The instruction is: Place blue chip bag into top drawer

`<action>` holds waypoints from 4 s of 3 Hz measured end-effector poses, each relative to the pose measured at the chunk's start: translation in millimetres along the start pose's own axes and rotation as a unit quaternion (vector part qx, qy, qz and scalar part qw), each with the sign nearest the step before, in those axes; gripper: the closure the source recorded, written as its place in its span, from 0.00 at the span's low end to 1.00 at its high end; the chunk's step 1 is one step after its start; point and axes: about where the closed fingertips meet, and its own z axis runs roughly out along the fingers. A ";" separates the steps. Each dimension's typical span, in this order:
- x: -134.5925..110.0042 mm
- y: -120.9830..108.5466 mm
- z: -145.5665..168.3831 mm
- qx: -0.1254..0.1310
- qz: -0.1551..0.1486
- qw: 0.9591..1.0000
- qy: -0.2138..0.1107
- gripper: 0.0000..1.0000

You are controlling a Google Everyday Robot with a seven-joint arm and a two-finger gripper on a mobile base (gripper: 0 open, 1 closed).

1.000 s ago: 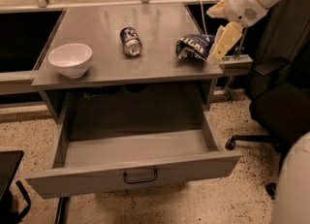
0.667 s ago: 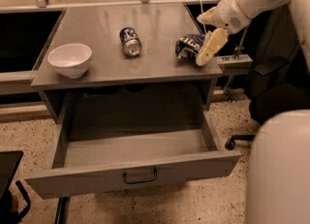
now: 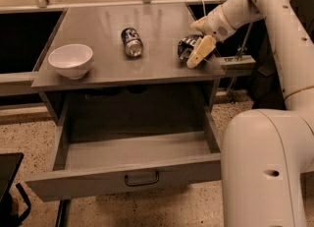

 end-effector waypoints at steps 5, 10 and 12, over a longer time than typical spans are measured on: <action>-0.1 0.1 -0.1 0.000 0.000 1.000 0.000 1.00; -140.2 254.4 -176.2 0.039 -0.152 0.984 -0.080 1.00; -39.2 292.7 -68.9 -0.044 -0.061 0.989 -0.124 1.00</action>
Offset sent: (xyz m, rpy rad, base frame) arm 0.0000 0.0000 0.0000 0.0000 0.0000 0.0000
